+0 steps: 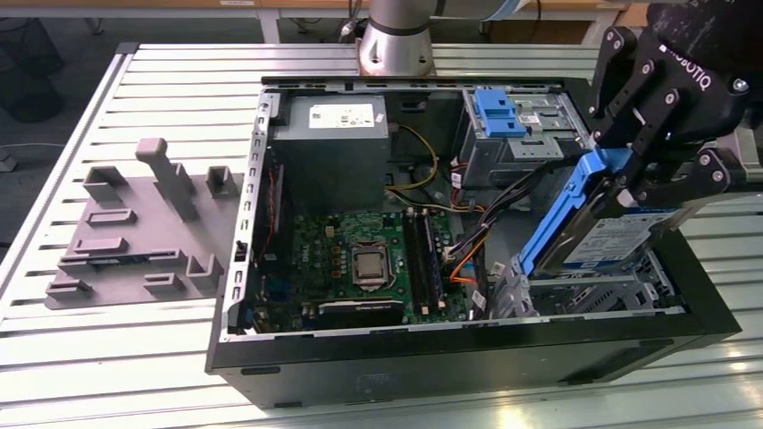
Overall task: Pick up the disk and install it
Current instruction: 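Insert the disk into the insertion slot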
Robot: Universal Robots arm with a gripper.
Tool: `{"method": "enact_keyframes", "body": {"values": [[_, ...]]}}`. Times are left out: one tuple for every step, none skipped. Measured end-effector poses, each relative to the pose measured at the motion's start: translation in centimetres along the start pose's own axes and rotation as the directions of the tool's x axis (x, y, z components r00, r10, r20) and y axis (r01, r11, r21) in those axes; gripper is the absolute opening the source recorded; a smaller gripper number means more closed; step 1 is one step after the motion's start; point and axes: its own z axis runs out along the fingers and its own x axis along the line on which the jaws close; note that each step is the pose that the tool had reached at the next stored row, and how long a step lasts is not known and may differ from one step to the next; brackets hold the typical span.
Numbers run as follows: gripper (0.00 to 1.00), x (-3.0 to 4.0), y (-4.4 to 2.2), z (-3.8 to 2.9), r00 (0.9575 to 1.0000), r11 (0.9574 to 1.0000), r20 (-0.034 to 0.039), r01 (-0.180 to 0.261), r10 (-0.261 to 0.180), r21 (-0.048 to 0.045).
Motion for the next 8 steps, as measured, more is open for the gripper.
{"method": "enact_keyframes", "body": {"values": [[0.36,0.0,0.0,0.14,1.0,1.0,0.0001,0.0,0.0,0.0],[0.36,0.01,0.0,0.27,1.0,1.0,0.0001,0.0,0.0,0.0],[0.36,0.01,0.0,0.44,1.0,1.0,0.0001,0.0,0.0,0.0],[0.36,0.01,0.0,0.58,1.0,1.0,0.0001,0.0,0.0,0.0],[0.36,0.01,0.0,0.63,1.0,1.0,0.0002,0.0,0.0,0.0],[0.36,0.01,0.0,0.63,1.0,1.0,-0.0001,0.0,0.0,0.0],[0.36,0.01,0.0,0.63,1.0,1.0,-0.0001,0.0,0.0,0.0],[0.36,0.01,0.0,0.64,1.0,1.0,-0.0001,0.0,0.0,0.0]]}}
